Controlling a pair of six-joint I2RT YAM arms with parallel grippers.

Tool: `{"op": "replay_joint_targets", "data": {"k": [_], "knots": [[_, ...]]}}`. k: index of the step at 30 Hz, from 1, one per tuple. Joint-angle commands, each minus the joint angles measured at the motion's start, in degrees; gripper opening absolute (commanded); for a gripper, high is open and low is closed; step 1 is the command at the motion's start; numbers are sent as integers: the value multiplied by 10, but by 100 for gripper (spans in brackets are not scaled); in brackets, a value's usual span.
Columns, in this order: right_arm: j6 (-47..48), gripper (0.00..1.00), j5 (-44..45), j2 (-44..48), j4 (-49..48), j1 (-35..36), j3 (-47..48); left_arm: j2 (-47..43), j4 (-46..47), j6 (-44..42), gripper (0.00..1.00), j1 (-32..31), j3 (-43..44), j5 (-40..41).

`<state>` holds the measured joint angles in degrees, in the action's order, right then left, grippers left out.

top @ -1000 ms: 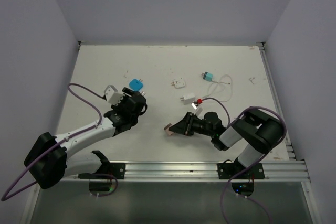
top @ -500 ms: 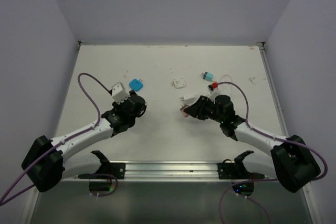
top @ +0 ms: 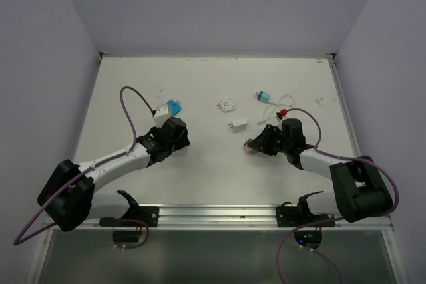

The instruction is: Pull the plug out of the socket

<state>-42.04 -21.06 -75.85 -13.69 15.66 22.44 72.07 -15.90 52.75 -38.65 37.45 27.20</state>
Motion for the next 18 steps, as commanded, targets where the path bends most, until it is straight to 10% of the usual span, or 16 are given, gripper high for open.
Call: {"op": "replay_joint_targets", "data": {"k": [1, 9, 18], "knots": [[0, 6, -42, -32, -52, -3, -3, 11, 28, -27, 0, 9, 26, -29], [34, 62, 14, 1, 36, -18, 1, 26, 25, -37, 10, 16, 32, -48], [106, 97, 142, 173, 291, -18, 72, 30, 18, -33, 34, 27, 30, -60]]}}
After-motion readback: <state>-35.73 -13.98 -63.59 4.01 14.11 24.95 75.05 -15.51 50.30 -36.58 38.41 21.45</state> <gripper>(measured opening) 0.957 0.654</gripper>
